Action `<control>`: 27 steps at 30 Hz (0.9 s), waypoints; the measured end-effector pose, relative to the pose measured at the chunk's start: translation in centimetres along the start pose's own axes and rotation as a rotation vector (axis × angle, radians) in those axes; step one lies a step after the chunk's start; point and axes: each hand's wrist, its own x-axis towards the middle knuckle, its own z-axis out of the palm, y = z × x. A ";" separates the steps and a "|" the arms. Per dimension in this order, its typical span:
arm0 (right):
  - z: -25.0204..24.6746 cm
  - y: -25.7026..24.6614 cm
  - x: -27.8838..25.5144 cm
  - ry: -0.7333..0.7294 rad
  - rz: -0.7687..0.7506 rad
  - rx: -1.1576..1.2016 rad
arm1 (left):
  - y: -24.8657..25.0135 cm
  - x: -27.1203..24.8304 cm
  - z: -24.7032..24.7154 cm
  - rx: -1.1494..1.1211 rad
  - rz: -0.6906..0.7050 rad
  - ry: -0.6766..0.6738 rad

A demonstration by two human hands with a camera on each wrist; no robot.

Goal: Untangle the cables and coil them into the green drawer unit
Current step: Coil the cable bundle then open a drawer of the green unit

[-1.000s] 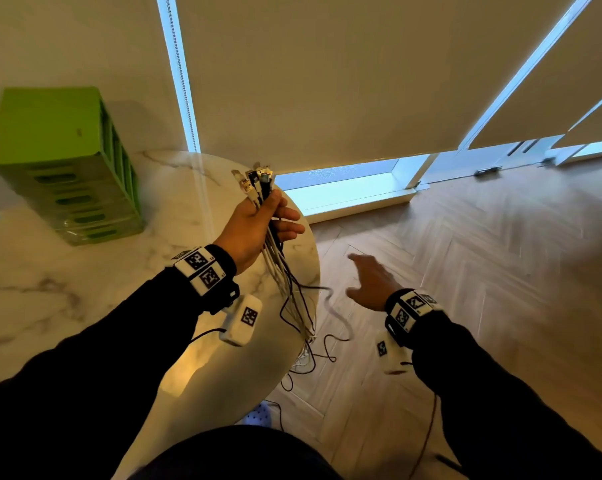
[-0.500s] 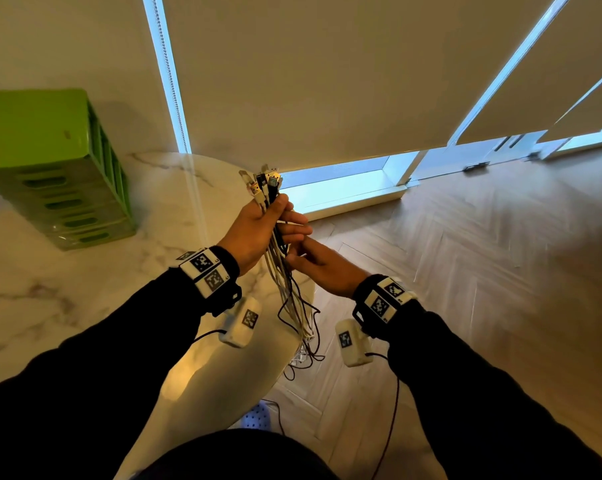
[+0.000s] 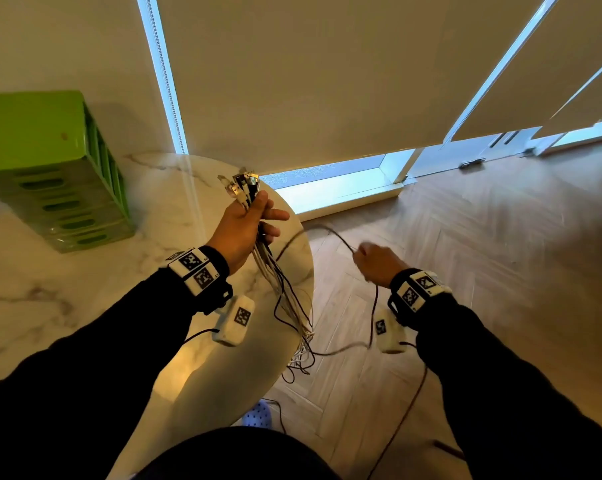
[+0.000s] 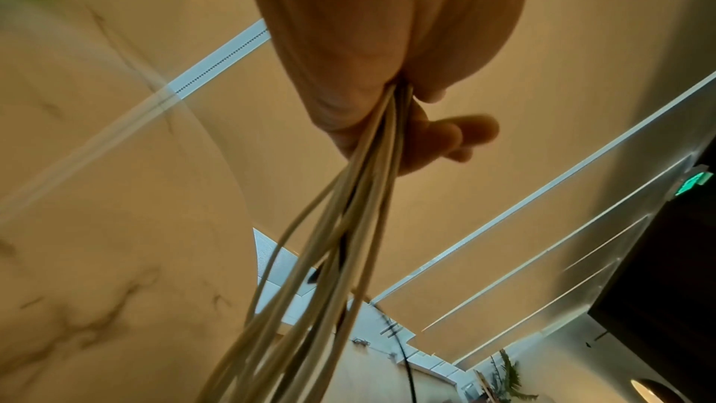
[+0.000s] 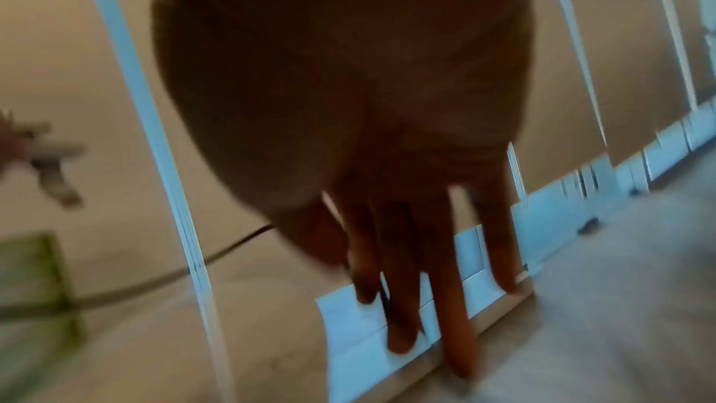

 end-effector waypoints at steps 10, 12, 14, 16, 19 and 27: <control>2.3 -6.5 -3.0 -0.286 -0.524 0.136 | 1.4 -1.9 0.9 0.298 0.088 -0.192; 2.8 -9.9 -3.7 -0.305 -0.606 0.222 | 1.9 -2.3 0.4 0.448 0.134 -0.213; 3.5 -12.2 -4.0 -0.315 -0.643 0.306 | 2.5 -2.8 -0.2 0.533 0.138 -0.233; 4.0 -13.9 -4.4 -0.319 -0.672 0.476 | 3.2 -3.3 -1.5 0.581 0.144 -0.204; 4.1 -16.4 -5.5 -0.390 -0.724 0.611 | 3.9 -3.9 -4.1 0.592 0.143 -0.146; 6.9 -25.6 -8.0 -0.830 -0.551 0.896 | 5.9 -6.5 -12.9 0.294 0.083 -0.031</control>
